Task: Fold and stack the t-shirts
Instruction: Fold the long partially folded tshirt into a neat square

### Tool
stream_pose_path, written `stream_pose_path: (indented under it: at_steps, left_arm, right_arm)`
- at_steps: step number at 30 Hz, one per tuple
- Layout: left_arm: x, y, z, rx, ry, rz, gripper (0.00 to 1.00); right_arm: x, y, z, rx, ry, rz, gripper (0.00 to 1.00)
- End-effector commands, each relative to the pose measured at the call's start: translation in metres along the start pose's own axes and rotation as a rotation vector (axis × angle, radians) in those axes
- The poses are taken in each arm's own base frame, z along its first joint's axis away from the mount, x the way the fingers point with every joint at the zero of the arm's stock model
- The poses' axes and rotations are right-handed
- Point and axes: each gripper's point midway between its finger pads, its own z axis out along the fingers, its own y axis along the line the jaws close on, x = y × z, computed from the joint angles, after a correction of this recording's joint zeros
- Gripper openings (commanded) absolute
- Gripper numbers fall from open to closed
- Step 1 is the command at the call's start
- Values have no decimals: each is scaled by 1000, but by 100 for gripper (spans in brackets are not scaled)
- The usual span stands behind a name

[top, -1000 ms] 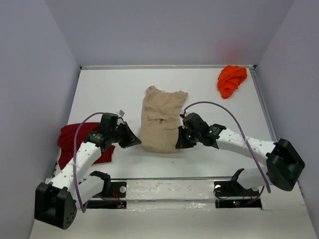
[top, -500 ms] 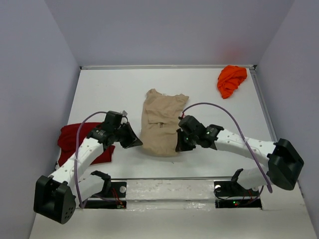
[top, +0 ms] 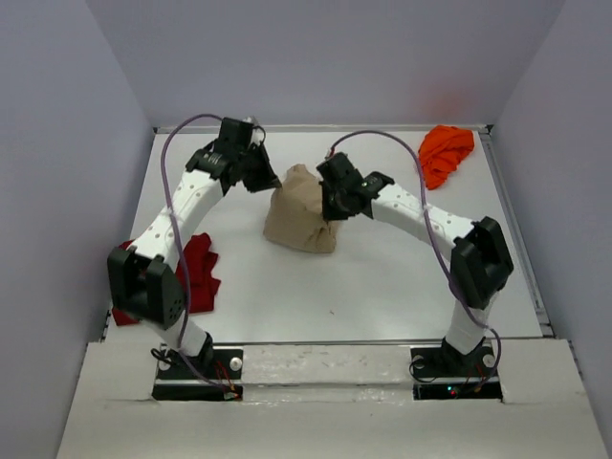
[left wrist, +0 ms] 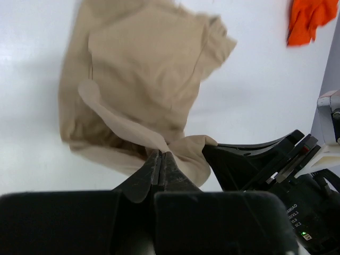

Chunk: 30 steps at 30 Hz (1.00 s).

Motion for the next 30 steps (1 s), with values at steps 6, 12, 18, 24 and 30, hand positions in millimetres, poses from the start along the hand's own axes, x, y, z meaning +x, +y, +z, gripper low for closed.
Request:
stream_pose_path:
  at_steps: [6, 12, 18, 24, 30]
  left_arm:
    - [-120, 3, 98, -103, -18, 59, 0]
    - [-131, 27, 184, -58, 30, 16, 1]
    - [-115, 43, 221, -88, 37, -4, 3]
    - [-102, 16, 191, -39, 5, 35, 3]
    - [-84, 22, 175, -62, 19, 60, 3]
  right_arm:
    - [-137, -124, 80, 229, -78, 88, 0]
    - [-132, -143, 131, 176, 10, 46, 0]
    - [-134, -133, 157, 84, 30, 17, 66]
    - [-177, -129, 147, 84, -103, -47, 100]
    - [-205, -137, 134, 120, -181, -78, 100]
